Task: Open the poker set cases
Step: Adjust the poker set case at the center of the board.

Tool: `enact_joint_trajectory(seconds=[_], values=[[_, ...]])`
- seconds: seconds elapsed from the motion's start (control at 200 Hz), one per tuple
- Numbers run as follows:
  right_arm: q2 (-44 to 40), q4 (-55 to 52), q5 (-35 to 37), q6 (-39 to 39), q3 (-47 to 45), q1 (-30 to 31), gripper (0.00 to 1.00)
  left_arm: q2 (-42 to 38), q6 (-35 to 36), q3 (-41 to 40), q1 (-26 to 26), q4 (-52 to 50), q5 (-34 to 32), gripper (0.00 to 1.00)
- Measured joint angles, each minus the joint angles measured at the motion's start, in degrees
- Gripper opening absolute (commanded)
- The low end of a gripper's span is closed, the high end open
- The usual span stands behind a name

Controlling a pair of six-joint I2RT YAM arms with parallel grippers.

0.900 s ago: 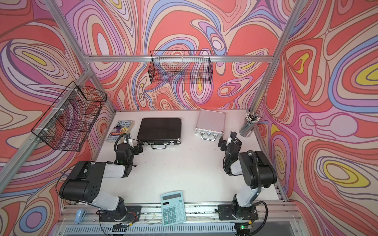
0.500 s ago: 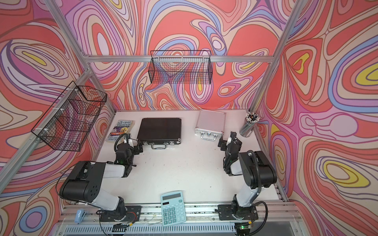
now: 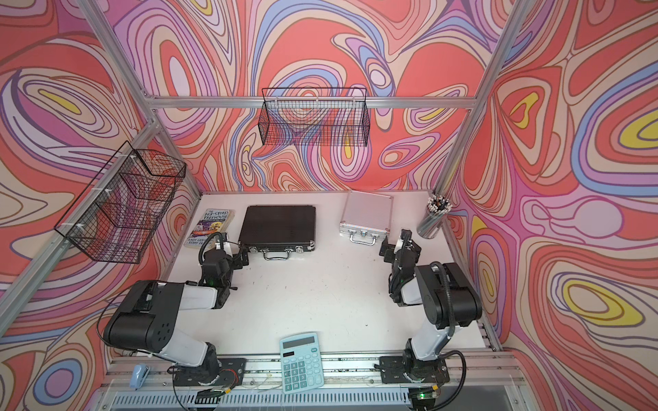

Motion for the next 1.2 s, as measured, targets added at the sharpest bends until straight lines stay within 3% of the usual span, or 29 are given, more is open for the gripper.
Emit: enact_joint_trajectory(seconds=[0.506, 0.941, 1.111, 1.202], values=[[0.0, 0.0, -0.1, 0.0, 0.0, 0.0, 0.98, 0.0, 0.0, 0.0, 0.0, 0.0, 0.0, 1.0], [0.0, -0.3, -0.2, 0.0, 0.2, 0.0, 0.82, -1.9, -0.1, -2.3, 0.0, 1.1, -1.4, 0.91], [-3.9, -9.3, -0.4, 0.0, 3.6, 0.0, 0.8, -3.8, 0.0, -5.2, -1.0, 2.1, -3.7, 0.91], [-7.9, -14.3, -0.7, 0.4, 5.7, 0.0, 0.78, -9.7, 0.0, -4.3, -1.5, -3.3, -4.7, 0.91]])
